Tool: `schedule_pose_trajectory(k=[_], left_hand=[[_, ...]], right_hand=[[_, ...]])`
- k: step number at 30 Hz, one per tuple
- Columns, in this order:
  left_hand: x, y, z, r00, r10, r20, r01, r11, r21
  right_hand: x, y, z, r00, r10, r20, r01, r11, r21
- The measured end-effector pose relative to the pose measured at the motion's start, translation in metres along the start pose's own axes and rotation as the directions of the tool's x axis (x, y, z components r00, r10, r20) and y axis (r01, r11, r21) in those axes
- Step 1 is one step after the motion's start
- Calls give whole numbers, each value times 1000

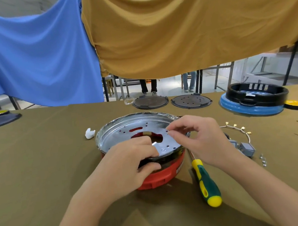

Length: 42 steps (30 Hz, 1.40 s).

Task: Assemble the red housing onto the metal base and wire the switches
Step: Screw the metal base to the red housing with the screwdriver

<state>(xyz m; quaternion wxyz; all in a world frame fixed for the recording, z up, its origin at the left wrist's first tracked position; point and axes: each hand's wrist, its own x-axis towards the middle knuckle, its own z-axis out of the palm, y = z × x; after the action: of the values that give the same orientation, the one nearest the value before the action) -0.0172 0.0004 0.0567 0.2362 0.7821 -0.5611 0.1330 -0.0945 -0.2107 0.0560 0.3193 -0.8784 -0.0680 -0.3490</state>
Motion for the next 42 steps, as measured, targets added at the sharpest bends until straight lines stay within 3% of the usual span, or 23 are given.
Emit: schedule_pose_trajectory(k=[7, 13, 18, 25, 33, 42], left_hand=[[4, 10, 5, 976, 180, -119, -157, 970, 186], [7, 17, 8, 951, 274, -144, -220, 925, 308], [9, 21, 10, 947, 285, -148, -216, 907, 362], [10, 20, 12, 949, 273, -159, -191, 896, 402], [9, 21, 16, 941, 302, -153, -205, 868, 452], [10, 24, 18, 911, 368, -188, -228, 827, 513]], right_hand=[[1, -7, -7, 996, 2, 93, 9, 993, -119], [4, -12, -18, 962, 103, 252, -43, 971, -234], [6, -8, -31, 935, 199, 295, -151, 973, -176], [7, -6, -41, 921, 232, 313, -148, 952, -268], [8, -6, -42, 880, 249, 404, -160, 957, -241], [10, -7, -35, 884, 279, 375, -184, 945, -270]])
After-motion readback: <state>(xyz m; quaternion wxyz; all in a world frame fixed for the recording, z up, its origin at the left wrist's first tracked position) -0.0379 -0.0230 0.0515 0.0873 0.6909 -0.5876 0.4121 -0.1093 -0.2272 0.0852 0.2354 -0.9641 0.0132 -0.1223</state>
